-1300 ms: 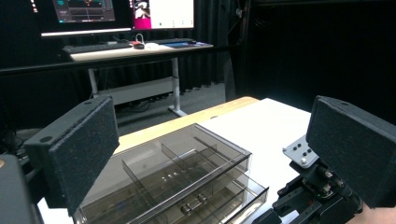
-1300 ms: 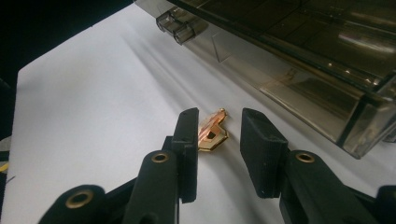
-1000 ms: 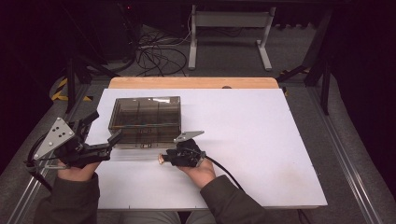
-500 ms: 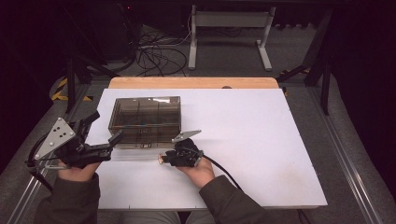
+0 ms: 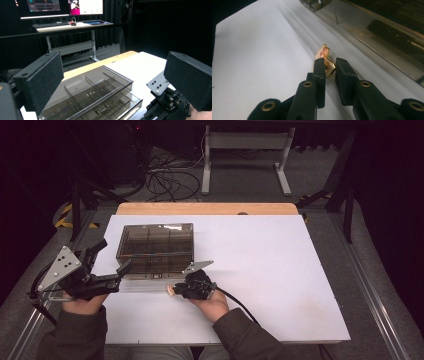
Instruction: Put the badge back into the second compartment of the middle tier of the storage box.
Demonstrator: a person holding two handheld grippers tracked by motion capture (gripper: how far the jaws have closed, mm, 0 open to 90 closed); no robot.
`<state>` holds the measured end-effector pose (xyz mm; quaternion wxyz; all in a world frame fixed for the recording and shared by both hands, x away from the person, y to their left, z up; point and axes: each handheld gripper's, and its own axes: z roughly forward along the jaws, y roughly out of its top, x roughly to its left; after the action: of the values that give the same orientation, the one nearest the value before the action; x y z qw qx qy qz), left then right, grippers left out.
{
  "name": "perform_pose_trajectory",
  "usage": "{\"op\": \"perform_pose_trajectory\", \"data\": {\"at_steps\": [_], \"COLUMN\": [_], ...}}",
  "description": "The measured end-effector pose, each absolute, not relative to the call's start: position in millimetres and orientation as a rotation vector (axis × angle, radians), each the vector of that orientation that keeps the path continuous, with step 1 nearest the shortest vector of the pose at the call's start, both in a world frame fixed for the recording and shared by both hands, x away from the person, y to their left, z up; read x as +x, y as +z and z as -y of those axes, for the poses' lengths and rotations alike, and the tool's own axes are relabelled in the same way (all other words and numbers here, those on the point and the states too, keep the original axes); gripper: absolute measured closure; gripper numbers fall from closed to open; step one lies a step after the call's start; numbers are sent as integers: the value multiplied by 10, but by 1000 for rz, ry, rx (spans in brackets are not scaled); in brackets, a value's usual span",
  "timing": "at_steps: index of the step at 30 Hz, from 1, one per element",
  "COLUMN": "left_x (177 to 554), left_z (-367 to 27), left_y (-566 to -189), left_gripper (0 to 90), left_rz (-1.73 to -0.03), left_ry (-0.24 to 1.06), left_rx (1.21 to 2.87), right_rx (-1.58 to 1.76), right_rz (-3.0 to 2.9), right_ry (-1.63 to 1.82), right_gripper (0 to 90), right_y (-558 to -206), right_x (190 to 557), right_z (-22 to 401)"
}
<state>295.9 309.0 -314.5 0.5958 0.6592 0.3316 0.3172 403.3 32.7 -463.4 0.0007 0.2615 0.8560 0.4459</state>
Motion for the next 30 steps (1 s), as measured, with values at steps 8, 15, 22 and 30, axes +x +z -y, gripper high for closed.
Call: {"op": "perform_pose_trajectory", "data": {"at_steps": [8, 15, 22, 30], "left_x": [2955, 2954, 2955, 2956], "left_z": [-3099, -3102, -3106, -3109], "left_y": [-3145, -3145, -3142, -3148], "left_gripper": [34, 34, 34, 34], "left_rz": [-776, -776, -770, -776], "left_ry": [742, 742, 738, 741], "left_rx": [1528, 1530, 1527, 1528], "right_rx": [715, 650, 621, 589], "right_rz": [-2676, -2685, -2644, -2587], "right_ry": [1472, 1478, 1471, 1505], "right_gripper": [862, 884, 888, 888], "right_y": [-4608, -4608, -4587, -4520], "right_x": [3971, 3931, 3894, 3869], "right_z": [-361, -401, -421, -417]}}
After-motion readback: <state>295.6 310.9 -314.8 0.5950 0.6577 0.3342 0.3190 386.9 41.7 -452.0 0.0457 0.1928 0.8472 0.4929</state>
